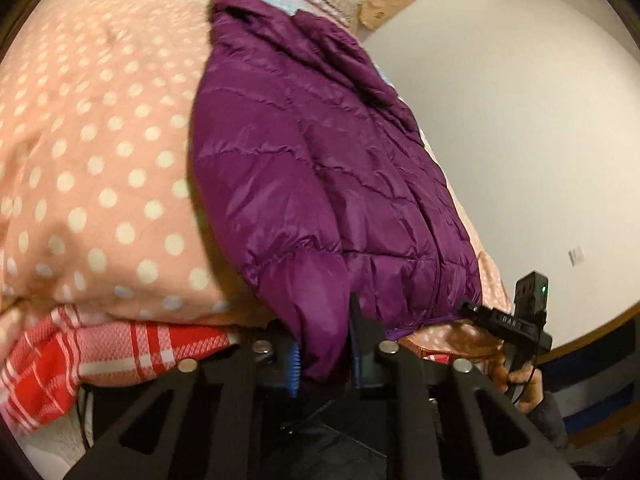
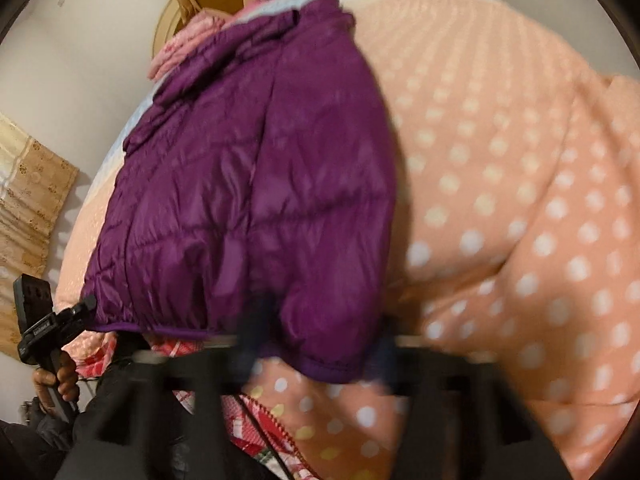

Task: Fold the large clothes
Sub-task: 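Grasp the jacket hem with the left tool and lift it toward the collar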

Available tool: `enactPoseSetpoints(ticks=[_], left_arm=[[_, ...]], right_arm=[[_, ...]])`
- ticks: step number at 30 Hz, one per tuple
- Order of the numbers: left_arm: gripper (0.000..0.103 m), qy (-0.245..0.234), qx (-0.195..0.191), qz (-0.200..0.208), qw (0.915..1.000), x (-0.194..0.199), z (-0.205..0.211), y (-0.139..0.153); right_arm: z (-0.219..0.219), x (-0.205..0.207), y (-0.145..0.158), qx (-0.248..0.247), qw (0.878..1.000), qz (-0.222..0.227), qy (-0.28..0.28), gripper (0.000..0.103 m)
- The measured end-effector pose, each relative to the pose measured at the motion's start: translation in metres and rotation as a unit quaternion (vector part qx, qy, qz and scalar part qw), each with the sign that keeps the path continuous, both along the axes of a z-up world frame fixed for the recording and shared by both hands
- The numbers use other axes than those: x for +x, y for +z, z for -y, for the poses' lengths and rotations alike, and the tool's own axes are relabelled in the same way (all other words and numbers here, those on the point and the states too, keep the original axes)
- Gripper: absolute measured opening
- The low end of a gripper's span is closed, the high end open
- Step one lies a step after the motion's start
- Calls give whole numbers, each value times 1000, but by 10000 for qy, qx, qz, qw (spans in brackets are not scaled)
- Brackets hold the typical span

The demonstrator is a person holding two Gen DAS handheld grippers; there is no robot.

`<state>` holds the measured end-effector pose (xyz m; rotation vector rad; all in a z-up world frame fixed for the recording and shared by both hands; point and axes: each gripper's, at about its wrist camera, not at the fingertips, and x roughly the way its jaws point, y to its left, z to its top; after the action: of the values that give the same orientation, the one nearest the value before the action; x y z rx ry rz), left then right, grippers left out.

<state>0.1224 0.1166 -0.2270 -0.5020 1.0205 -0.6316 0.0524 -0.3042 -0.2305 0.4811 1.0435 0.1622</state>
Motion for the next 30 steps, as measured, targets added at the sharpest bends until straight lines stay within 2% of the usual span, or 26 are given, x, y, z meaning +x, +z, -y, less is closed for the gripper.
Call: enactPoseSetpoints(ticks=[2,4,6,9,14,17,20,21,23,24,25,26,27,28,29,30], left_arm=[[11,-23,-150,61,9999,1,-3,3],[9,2,-526,154,9985,1,-9,9],[8,2,-625,326,9975,-1,-12,19],[7,-109,-762,594,9953,-5,-16,36],[7,-337,-1118,1220,9856,-15,-29,82],[7,-288,-952,1508,9836,-16,-33,100],[7,-16,-467,1571,9865,-12,-36,95],[8,166,-356,1518,9876,-10,-39,90],[8,307,-303,1368,9897,-7,-45,81],[8,347,-309,1250,9911,-4,-48,77],[9,443,-293,1185,9915,-1,-53,76],[11,635,-194,1282,9895,-1,-59,77],[12,774,-75,1401,9871,-4,-61,78],[24,893,57,1511,9845,-6,-63,78],[50,958,131,1493,9841,-5,-65,76],[68,981,141,1389,9853,-2,-65,71]], right_arm=[[-1,0,0,27,10000,57,-35,27],[-2,-3,7,-18,9999,115,41,16],[0,-9,17,209,9994,256,70,11],[2,-21,42,786,9941,730,143,11],[-9,-39,89,1050,9845,1336,440,10],[-20,-55,120,975,9775,1733,704,6],[-24,-60,137,588,9783,1898,584,7],[-22,-59,136,188,9818,1858,358,10],[-13,-55,126,-111,9842,1765,2,23],[-7,-51,117,14,9863,1648,-112,46],[-6,-48,112,78,9876,1549,-226,81],[2,-48,102,120,9879,1459,-503,93],[7,-48,97,127,9859,1527,-668,100],[11,-48,92,136,9847,1569,-745,99],[18,-44,88,146,9858,1478,-782,99],[22,-38,82,161,9877,1335,-793,98]])
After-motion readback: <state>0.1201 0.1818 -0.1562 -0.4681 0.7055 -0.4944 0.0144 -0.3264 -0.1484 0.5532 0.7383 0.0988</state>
